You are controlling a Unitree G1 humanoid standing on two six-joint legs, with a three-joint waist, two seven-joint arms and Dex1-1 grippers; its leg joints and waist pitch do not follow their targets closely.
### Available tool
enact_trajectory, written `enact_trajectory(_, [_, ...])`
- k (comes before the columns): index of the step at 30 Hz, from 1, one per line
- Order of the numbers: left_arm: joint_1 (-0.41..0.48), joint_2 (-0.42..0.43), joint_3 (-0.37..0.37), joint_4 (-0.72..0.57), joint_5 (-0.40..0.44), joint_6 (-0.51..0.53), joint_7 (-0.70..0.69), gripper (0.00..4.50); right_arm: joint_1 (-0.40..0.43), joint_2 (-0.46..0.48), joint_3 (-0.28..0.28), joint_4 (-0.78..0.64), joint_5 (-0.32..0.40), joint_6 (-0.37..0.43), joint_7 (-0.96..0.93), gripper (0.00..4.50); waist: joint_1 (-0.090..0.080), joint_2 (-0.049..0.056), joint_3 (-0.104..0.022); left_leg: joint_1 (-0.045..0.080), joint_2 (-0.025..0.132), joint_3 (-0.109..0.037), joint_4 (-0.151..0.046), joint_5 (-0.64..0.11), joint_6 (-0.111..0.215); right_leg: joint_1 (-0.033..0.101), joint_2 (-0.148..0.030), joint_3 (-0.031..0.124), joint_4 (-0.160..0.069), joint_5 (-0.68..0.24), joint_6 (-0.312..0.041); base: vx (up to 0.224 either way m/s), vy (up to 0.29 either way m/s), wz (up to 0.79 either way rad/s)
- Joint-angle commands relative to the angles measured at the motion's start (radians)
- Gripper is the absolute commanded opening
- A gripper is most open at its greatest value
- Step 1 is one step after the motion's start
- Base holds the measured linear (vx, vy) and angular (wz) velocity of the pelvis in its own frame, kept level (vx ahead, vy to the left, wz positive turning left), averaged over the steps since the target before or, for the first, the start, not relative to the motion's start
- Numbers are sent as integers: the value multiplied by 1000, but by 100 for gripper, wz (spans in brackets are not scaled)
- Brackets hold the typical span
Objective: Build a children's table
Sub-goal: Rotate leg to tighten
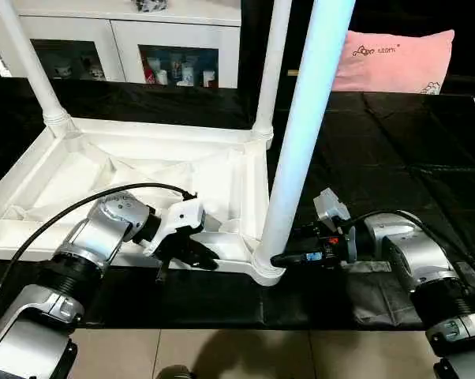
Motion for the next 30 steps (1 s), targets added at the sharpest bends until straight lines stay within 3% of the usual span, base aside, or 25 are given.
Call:
enact_trajectory(1, [1,-39,-5,-34,-11,35,34,0,25,4,22,-26,4,27,2,196,-4,-5,-66,7,42,-4,-63,-168,44,52,-83,49,-75,-274,-183,0,0,0])
enact_trajectory(6, [-22,-123,48,-7,-26,115,186,0,45,64,-4,-3,-26,55,-177,196,1,-4,-61,11,40,-5,-66,-204,30,48,-83,49,-85,-345,-167,0,0,0])
enact_trajectory(9, [-52,-194,82,30,-18,173,325,0,40,141,-38,36,-48,82,-362,196,-16,-5,-58,16,35,-12,-71,-256,-3,48,-88,45,-98,-466,-127,0,0,0])
enact_trajectory(10, [-62,-214,87,38,-13,191,364,0,35,169,-50,45,-47,99,-415,195,-23,-7,-59,12,33,-14,-72,-254,-3,50,-87,44,-101,-480,-112,0,0,0])
enact_trajectory(13, [-77,-243,99,48,-10,221,418,0,21,215,-67,64,-48,123,-501,194,-38,-6,-58,14,30,-13,-69,-260,8,45,-86,45,-106,-489,-112,0,0,0])
enact_trajectory(18, [-133,-331,151,94,-3,287,599,0,-37,351,-127,131,-47,174,-753,194,-47,-3,-60,13,28,-11,-67,-242,7,42,-83,46,-104,-461,-120,0,0,0])
enact_trajectory(21, [-179,-383,185,144,6,294,704,0,-84,435,-176,185,-49,198,-913,194,-50,0,-63,11,30,-13,-71,-234,0,45,-81,47,-97,-401,-131,0,0,0])
enact_trajectory(24, [-188,-385,184,152,7,288,711,0,-91,442,-173,191,-63,177,-939,194,-47,4,-66,13,31,-11,-69,-218,5,47,-81,50,-91,-320,-152,0,0,0])
enact_trajectory(26, [-182,-372,169,141,19,283,696,0,-86,436,-184,184,-66,158,-950,194,-46,0,-67,9,30,-8,-67,-194,18,52,-82,52,-86,-256,-170,0,0,0])
enact_trajectory(28, [-174,-361,158,137,32,275,685,0,-80,427,-190,175,-72,135,-946,250,-43,4,-67,7,29,-7,-67,-174,26,56,-82,52,-85,-242,-171,0,0,0])
enact_trajectory(30, [-172,-358,158,142,35,269,679,0,-79,422,-200,170,-69,134,-945,264,-44,3,-66,8,30,-7,-68,-179,25,55,-81,51,-87,-252,-169,0,0,0])
